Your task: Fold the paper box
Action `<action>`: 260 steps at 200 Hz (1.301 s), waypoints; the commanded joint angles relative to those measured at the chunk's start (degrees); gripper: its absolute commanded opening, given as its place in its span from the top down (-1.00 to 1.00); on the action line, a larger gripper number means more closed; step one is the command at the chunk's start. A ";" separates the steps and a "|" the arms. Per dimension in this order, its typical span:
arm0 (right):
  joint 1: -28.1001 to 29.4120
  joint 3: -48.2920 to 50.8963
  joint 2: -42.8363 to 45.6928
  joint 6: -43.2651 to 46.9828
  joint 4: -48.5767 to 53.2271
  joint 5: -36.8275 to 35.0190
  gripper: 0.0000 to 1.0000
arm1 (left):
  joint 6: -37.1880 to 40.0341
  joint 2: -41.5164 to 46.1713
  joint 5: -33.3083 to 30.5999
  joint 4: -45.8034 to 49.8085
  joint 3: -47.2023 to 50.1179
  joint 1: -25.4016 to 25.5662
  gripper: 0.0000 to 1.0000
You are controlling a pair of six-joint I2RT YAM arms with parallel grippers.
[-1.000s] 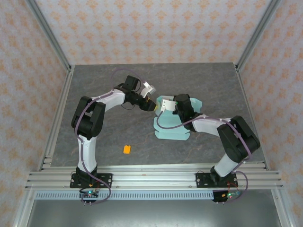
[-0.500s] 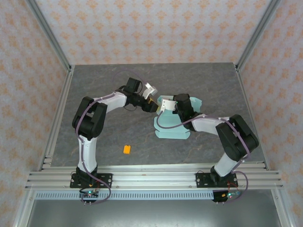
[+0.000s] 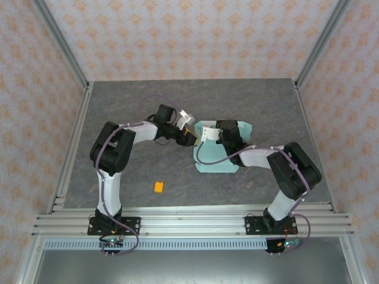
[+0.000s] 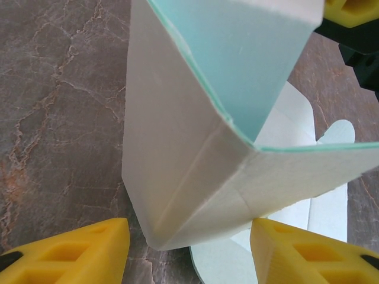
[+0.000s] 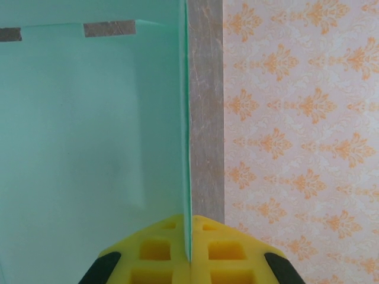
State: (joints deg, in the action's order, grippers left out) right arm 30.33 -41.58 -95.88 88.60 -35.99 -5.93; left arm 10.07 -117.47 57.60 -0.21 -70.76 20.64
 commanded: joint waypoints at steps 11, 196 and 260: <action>-0.34 1.80 0.05 1.37 -2.58 1.56 1.00 | -1.45 2.90 -1.94 -5.98 1.90 0.46 -0.14; -0.58 -1.00 3.47 -2.15 6.23 2.95 1.00 | -2.53 4.79 -5.17 -10.61 3.67 2.43 -0.11; -0.88 -1.83 4.90 -5.34 9.75 4.44 1.00 | -5.08 5.42 -8.58 -14.91 4.97 2.50 0.03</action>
State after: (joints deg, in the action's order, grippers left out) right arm 29.41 -42.06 -92.25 85.91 -29.32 -4.14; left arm 6.31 -114.76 51.68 -11.03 -66.13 22.90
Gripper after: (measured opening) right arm 0.052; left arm 0.496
